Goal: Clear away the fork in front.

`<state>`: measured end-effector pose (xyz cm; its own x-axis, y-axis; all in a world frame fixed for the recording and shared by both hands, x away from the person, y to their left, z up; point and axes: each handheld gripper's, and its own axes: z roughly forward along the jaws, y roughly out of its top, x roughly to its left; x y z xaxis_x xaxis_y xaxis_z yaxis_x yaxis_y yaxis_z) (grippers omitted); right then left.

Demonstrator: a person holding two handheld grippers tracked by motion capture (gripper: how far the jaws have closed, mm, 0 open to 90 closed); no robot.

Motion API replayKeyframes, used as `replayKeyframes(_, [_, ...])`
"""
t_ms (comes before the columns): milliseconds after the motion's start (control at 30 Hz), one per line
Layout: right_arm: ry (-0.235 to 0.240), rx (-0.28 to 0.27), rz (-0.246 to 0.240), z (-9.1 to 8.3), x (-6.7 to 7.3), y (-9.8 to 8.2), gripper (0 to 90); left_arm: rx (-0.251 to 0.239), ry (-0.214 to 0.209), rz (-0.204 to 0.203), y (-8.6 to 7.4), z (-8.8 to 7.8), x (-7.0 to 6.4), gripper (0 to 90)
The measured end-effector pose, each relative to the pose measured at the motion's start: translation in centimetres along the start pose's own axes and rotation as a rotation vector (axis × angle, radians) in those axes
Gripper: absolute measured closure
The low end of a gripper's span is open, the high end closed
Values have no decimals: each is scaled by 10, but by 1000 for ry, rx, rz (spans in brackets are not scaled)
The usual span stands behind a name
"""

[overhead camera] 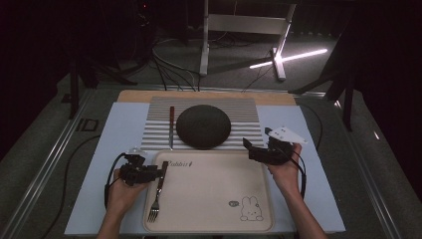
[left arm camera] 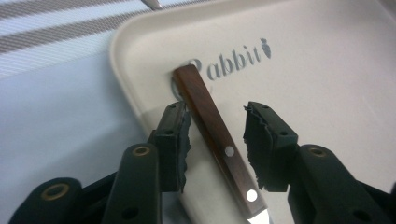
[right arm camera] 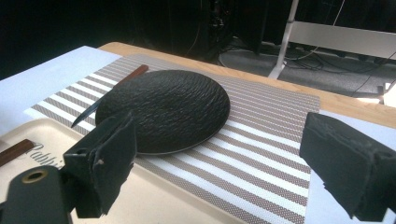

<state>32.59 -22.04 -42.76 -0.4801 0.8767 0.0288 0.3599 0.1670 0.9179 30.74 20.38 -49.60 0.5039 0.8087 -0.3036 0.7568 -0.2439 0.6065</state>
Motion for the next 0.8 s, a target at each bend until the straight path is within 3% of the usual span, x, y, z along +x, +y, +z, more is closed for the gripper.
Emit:
replayKeyframes(167, [0, 0, 0, -1, -1, 0, 114, -76, 10, -5, 2, -7, -3, 506])
replayKeyframes(400, [0, 1, 4, -4, -1, 0, 113, -247, 29, 10, 7, -26, -7, 441])
replayKeyframes(567, [13, 1, 15, -7, -1, 0, 113, -366, 64, 28, 11, -42, -13, 315])
replayKeyframes(800, [10, 10, 20, -18, -4, -6, 113, -474, 113, 55, 16, -59, -19, 176])
